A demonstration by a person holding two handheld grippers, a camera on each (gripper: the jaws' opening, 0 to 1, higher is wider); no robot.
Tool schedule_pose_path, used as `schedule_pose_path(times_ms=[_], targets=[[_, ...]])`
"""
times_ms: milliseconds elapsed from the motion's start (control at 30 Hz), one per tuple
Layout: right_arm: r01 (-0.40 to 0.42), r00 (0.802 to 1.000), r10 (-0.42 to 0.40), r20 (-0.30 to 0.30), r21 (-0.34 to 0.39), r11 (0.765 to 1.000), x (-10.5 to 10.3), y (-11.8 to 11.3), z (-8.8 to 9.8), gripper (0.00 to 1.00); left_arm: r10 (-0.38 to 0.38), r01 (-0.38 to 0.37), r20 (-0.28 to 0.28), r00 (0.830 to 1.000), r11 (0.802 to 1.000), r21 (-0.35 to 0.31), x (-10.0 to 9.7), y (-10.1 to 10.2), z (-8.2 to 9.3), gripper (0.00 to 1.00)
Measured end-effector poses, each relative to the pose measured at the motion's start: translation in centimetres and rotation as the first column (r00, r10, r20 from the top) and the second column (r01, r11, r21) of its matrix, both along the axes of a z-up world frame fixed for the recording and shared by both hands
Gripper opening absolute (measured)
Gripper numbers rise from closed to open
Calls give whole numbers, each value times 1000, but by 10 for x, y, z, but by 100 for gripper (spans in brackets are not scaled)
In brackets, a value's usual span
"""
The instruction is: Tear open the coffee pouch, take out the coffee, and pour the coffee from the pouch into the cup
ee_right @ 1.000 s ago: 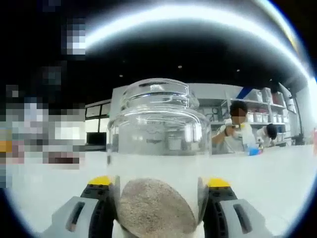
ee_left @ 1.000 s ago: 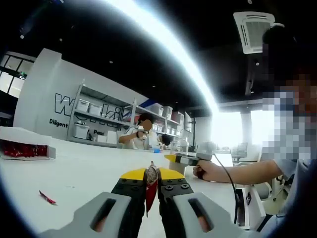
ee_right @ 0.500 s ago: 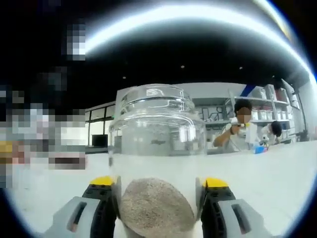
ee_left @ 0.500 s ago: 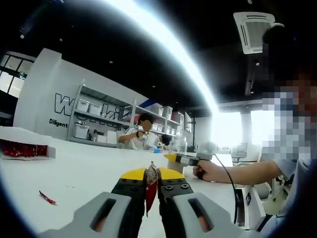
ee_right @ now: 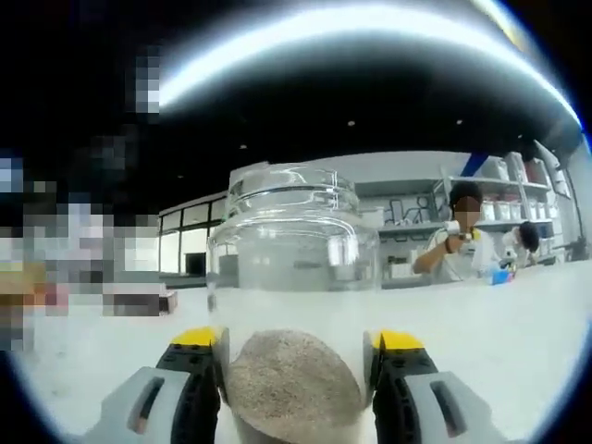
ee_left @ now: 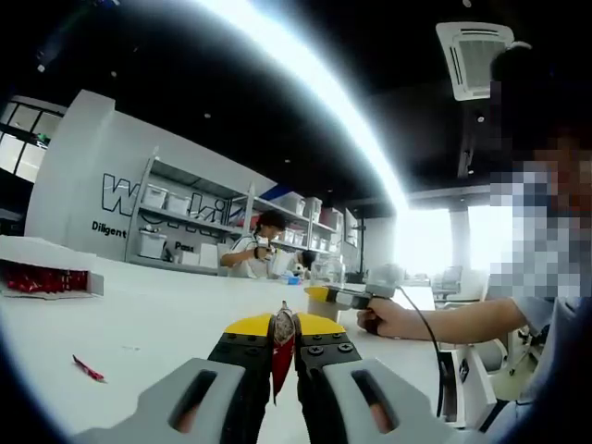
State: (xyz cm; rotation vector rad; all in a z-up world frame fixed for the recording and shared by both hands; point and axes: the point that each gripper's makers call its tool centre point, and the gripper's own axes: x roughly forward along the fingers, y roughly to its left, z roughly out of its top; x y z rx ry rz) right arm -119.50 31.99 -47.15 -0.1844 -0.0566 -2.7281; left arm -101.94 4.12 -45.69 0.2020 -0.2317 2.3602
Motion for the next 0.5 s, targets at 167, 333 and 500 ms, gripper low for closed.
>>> schedule_pose_path(times_ms=[167,333,500], targets=[[-28,1000,28,2,-11,1000,-1,-1,0,66,-1,1,0,1000,1000,-1,0,0,0,11],[-31,1000,31,2,-11,999,0,-2,0,65,-2,2,1,1000,1000,-1,-1,-1,0,11],[-35,999,35,0,-11,999,1,-2,0,65,-2,2,3,1000,1000,-2,0,0,0,11]])
